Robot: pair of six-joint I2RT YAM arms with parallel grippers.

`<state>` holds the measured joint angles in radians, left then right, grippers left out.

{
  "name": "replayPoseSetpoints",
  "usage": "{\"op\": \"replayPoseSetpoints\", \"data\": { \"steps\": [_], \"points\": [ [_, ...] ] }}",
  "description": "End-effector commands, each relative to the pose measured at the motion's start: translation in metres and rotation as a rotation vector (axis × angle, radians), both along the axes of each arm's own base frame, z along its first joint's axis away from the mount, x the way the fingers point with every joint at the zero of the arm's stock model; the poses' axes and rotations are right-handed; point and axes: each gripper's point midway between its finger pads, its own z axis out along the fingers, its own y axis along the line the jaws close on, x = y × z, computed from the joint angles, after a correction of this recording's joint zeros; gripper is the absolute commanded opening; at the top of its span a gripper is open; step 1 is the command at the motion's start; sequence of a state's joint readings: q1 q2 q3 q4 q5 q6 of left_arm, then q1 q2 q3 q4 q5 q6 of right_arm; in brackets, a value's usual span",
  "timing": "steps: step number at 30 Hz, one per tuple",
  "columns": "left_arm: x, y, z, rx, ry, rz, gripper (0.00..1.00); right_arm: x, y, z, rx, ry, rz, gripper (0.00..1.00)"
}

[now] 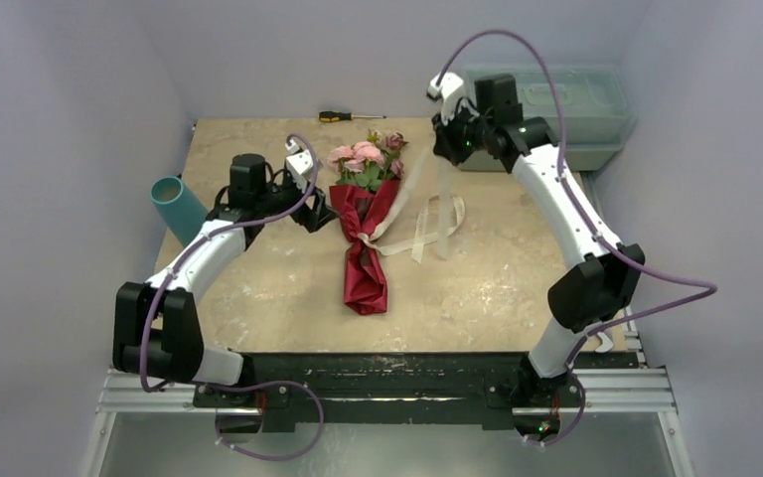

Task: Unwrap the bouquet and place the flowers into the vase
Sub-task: Untie the ribbon from the wrapping paper.

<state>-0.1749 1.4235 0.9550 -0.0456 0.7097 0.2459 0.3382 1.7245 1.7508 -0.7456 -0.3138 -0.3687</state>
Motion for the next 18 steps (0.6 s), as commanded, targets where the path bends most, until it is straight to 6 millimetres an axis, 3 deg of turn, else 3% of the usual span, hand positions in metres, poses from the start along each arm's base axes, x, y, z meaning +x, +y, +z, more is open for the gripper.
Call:
{"op": "replayPoseSetpoints", "data": {
  "steps": [1,5,9,11,13,16,18],
  "points": [
    [-0.002,0.005,0.032,-0.071,-0.066,0.032,0.79,0.012,0.031,0.097,0.233,-0.127,0.027,0.0],
    [-0.004,0.013,0.044,-0.103,-0.083,0.086,0.8,0.018,0.074,0.159,0.415,-0.197,0.104,0.0],
    [-0.008,0.019,0.057,-0.136,-0.117,0.14,0.82,0.008,0.13,0.188,0.524,-0.248,0.225,0.0],
    [-0.01,0.021,0.061,-0.136,-0.13,0.146,0.82,0.0,0.158,0.181,0.526,-0.245,0.286,0.0],
    [-0.014,0.02,0.059,-0.122,-0.128,0.128,0.82,-0.005,0.178,0.158,0.476,-0.231,0.328,0.0],
    [-0.018,0.023,0.054,-0.1,-0.113,0.131,0.81,-0.006,0.189,0.118,0.425,-0.144,0.329,0.0],
    [-0.021,0.025,0.054,-0.103,-0.114,0.141,0.81,-0.015,0.192,0.115,0.431,-0.113,0.342,0.0]
  ]
}}
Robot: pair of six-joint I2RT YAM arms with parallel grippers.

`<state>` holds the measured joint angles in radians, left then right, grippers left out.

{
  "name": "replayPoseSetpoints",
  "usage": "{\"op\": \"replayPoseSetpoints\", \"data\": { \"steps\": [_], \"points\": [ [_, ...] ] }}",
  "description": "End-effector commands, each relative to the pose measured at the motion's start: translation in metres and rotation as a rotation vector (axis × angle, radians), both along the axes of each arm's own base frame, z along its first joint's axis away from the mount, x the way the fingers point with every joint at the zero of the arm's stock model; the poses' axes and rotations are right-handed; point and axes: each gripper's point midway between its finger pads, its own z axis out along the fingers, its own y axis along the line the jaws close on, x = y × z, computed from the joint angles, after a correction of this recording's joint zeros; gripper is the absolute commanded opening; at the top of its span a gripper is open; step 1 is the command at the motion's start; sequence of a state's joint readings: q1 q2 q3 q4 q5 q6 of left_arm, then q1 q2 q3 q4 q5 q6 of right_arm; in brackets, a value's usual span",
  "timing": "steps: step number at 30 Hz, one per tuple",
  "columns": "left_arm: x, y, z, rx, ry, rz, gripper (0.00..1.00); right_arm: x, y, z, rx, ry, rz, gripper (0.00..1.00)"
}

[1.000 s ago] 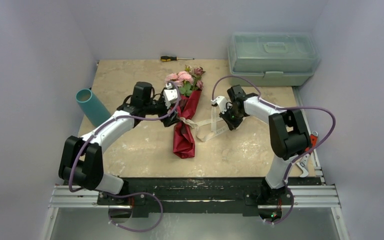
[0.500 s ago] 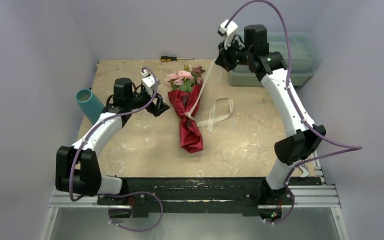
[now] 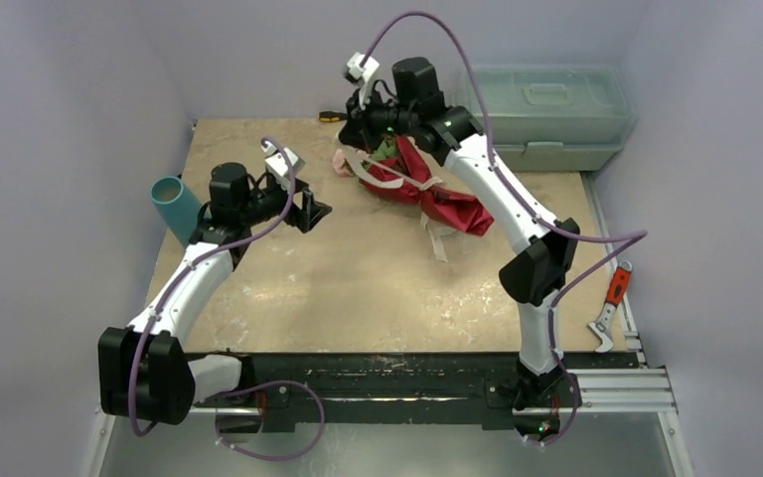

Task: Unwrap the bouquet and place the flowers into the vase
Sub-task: Untie the ribbon from the wrapping paper.

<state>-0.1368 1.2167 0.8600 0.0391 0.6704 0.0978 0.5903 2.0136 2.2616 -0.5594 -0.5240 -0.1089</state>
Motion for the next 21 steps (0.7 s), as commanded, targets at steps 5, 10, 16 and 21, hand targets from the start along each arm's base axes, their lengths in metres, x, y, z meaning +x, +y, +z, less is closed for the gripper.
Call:
{"op": "replayPoseSetpoints", "data": {
  "steps": [5,10,16,21],
  "points": [
    [-0.009,0.005,0.004,-0.041,-0.003,0.015,0.81,-0.032,0.005,0.038,0.096,-0.023,0.036,0.0],
    [-0.013,0.004,0.012,-0.051,-0.034,0.0,0.85,-0.043,0.009,-0.001,0.068,0.072,0.054,0.0],
    [0.001,0.009,0.001,-0.057,-0.026,0.057,0.86,-0.042,0.033,-0.045,0.078,0.174,0.112,0.0],
    [0.032,-0.002,0.001,-0.153,0.0,0.059,0.81,-0.042,0.062,-0.036,0.169,0.208,0.19,0.0]
  ]
}}
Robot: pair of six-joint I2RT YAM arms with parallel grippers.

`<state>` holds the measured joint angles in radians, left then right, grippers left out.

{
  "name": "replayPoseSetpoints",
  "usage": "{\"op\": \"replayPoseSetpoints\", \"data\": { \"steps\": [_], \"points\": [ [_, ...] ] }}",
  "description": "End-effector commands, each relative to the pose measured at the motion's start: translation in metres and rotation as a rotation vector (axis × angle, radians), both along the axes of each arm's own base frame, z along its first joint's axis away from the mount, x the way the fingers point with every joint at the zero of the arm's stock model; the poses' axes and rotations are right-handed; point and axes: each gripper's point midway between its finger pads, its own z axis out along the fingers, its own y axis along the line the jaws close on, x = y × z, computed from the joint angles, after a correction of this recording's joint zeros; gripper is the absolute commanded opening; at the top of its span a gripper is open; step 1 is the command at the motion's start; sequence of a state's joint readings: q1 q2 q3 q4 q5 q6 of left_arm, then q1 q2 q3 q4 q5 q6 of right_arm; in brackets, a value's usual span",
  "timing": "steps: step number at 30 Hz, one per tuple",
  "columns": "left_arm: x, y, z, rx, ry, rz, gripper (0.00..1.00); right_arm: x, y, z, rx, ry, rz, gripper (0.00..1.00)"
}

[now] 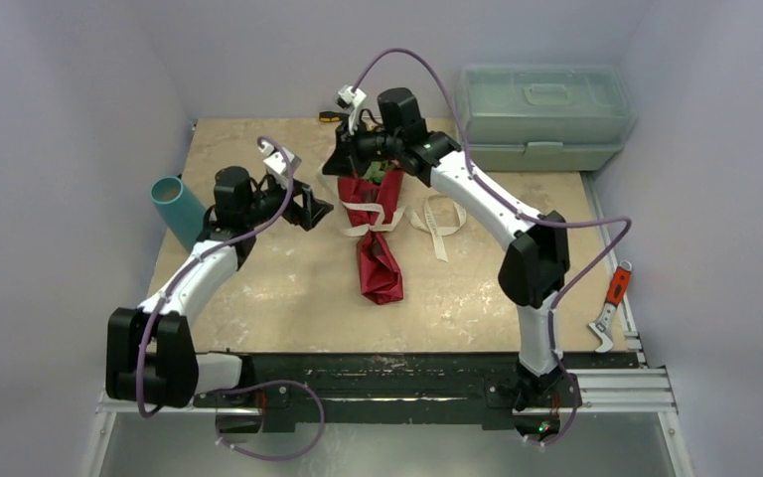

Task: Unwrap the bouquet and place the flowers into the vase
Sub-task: Untie the ribbon from the wrapping paper.

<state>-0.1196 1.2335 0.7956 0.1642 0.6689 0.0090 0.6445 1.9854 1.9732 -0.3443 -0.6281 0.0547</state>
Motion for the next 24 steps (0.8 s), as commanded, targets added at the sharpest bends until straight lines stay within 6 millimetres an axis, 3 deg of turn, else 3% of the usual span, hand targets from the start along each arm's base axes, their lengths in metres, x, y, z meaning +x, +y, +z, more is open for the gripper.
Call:
{"op": "replayPoseSetpoints", "data": {
  "steps": [1,5,7,10,11,12,13,16,17,21,24],
  "points": [
    [0.031,-0.007,0.012,-0.095,-0.028,0.013,0.81,-0.009,0.03,0.028,0.138,0.018,0.088,0.0],
    [0.035,-0.013,0.013,-0.093,-0.044,-0.026,0.81,-0.017,0.047,0.04,0.226,0.062,0.113,0.0],
    [0.035,-0.011,0.008,-0.068,-0.027,-0.02,0.69,-0.017,0.051,0.045,0.256,0.079,0.114,0.0],
    [0.032,0.001,0.004,-0.059,0.003,0.02,0.42,-0.017,0.052,0.052,0.275,0.082,0.108,0.0],
    [0.029,0.005,0.004,-0.069,0.013,0.036,0.35,-0.017,0.051,0.05,0.269,0.088,0.108,0.1],
    [0.026,0.009,0.004,-0.082,0.026,0.05,0.29,-0.018,0.05,0.048,0.256,0.093,0.113,0.29],
    [0.024,0.014,0.003,-0.085,0.035,0.062,0.23,-0.014,0.045,0.042,0.231,0.097,0.091,0.4],
    [0.019,0.028,-0.008,-0.074,0.089,0.113,0.04,0.006,0.015,0.019,0.146,0.126,0.012,0.61],
    [0.02,0.035,-0.013,-0.066,0.108,0.145,0.0,0.019,-0.006,0.012,0.126,0.146,-0.032,0.64],
    [0.03,0.059,-0.038,-0.008,0.184,0.263,0.0,0.041,-0.078,-0.034,-0.027,0.166,-0.155,0.69],
    [0.043,0.079,-0.061,0.069,0.26,0.373,0.0,0.035,-0.116,-0.081,-0.195,0.156,-0.163,0.69]
  ]
}}
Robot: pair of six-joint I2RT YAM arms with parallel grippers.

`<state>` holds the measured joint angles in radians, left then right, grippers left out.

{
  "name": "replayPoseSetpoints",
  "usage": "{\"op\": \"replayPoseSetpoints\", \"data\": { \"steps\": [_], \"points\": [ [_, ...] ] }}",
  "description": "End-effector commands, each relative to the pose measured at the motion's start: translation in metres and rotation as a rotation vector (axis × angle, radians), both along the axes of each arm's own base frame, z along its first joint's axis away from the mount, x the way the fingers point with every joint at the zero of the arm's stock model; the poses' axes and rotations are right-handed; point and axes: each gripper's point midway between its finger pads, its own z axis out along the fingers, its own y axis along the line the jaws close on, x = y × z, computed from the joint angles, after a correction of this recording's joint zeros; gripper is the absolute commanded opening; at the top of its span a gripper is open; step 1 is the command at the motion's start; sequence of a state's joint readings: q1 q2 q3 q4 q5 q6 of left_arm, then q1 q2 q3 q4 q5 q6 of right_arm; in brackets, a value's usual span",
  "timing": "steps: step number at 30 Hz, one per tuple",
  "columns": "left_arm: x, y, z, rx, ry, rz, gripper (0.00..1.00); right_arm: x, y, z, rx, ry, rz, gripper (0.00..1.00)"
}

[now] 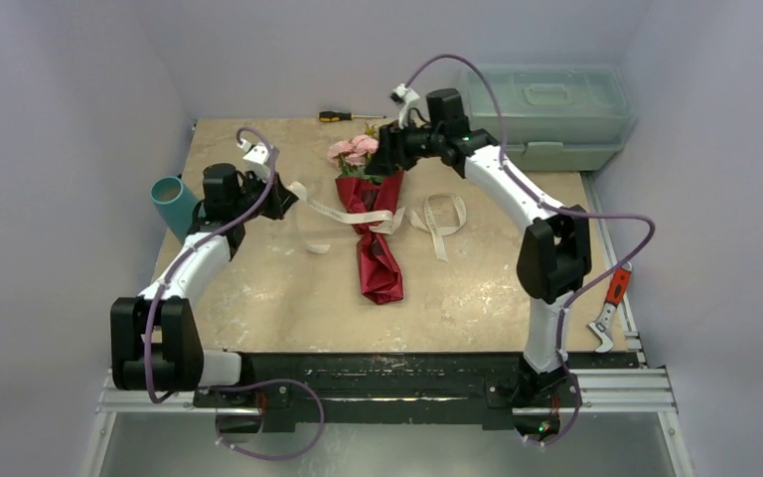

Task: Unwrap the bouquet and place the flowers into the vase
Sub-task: Untie the ribbon from the wrapping paper.

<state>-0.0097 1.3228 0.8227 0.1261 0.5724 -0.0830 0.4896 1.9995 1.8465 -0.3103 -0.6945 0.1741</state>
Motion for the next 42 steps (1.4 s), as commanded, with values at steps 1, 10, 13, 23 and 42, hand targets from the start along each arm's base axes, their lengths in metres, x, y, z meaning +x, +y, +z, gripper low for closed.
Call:
{"op": "replayPoseSetpoints", "data": {
  "steps": [1,10,13,23,42],
  "points": [
    [0.014,0.036,-0.042,0.125,0.168,0.175,0.0,-0.01,-0.066,-0.049,-0.248,-0.037,0.003,0.7],
    [0.044,0.1,-0.074,0.231,0.31,0.458,0.0,-0.022,-0.1,-0.118,-0.38,0.01,0.163,0.68],
    [0.047,0.119,-0.082,0.329,0.363,0.514,0.0,-0.025,-0.099,-0.13,-0.375,-0.002,0.218,0.68],
    [0.059,0.128,-0.082,0.385,0.388,0.449,0.11,-0.025,-0.083,-0.138,-0.317,-0.002,0.246,0.69],
    [0.01,-0.128,-0.01,0.212,-0.3,-0.674,1.0,-0.052,-0.062,-0.162,-0.278,0.023,0.43,0.61]
  ]
}}
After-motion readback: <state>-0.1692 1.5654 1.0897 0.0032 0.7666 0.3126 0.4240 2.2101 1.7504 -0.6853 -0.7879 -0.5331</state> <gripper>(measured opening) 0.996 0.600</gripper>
